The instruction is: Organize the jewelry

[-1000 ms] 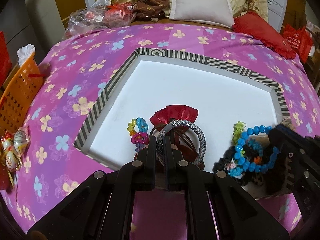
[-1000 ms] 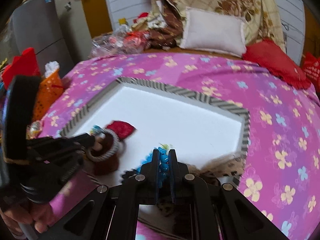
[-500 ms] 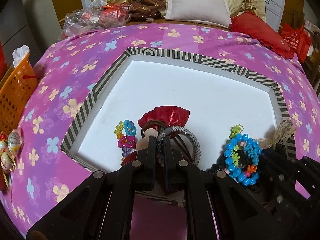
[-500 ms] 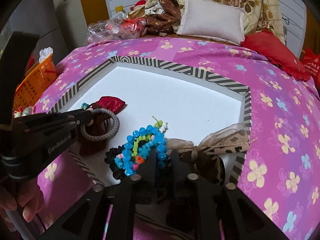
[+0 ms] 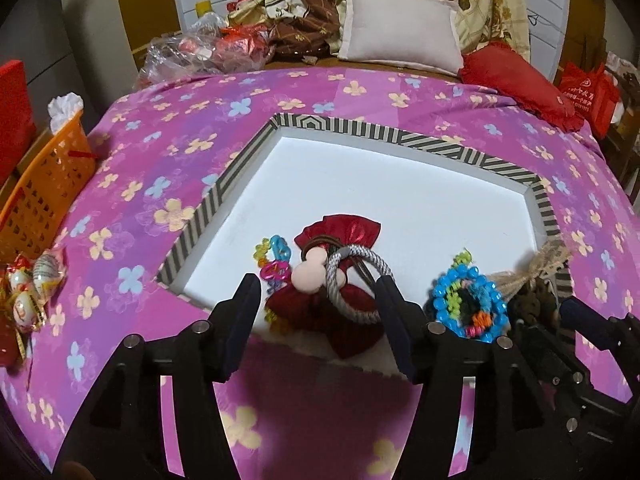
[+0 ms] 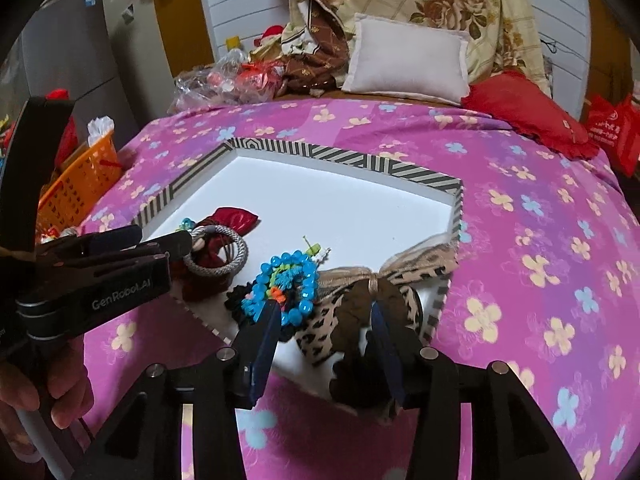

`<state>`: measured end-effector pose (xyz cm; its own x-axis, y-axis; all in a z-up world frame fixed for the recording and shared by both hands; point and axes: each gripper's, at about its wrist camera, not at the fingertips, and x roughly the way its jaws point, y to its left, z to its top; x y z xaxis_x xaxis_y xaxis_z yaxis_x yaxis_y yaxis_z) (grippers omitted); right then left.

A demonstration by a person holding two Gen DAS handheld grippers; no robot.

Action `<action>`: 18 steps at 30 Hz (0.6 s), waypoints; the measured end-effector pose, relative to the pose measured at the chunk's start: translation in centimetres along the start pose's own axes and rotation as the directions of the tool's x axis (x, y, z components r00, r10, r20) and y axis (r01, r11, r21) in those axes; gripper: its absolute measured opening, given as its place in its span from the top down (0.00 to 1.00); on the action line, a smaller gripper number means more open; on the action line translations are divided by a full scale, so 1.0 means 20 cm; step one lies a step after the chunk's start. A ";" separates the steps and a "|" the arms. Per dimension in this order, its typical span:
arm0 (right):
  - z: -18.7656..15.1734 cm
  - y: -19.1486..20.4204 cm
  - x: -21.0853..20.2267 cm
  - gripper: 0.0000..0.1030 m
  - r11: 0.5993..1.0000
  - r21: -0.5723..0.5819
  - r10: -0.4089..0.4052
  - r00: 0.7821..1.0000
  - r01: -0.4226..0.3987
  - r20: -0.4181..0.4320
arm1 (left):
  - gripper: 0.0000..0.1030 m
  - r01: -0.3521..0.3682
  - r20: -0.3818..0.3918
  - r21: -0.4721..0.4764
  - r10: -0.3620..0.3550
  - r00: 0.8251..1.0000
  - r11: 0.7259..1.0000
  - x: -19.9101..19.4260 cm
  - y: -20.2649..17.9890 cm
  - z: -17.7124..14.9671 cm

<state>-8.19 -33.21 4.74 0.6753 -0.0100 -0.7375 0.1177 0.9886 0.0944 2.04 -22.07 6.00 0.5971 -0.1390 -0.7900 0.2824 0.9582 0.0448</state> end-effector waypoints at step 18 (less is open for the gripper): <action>-0.19 0.14 -0.33 0.31 0.998 0.054 -0.016 0.997 0.012 0.075 | 0.40 -0.042 0.118 -0.012 0.043 0.992 0.999 -0.45 0.04 -0.27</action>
<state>-15.10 -29.90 7.43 0.7258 -0.0374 -0.6868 0.1654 0.9787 0.1215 -7.23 -18.62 9.88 0.6935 -0.1259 -0.7094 0.2477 0.9663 0.0707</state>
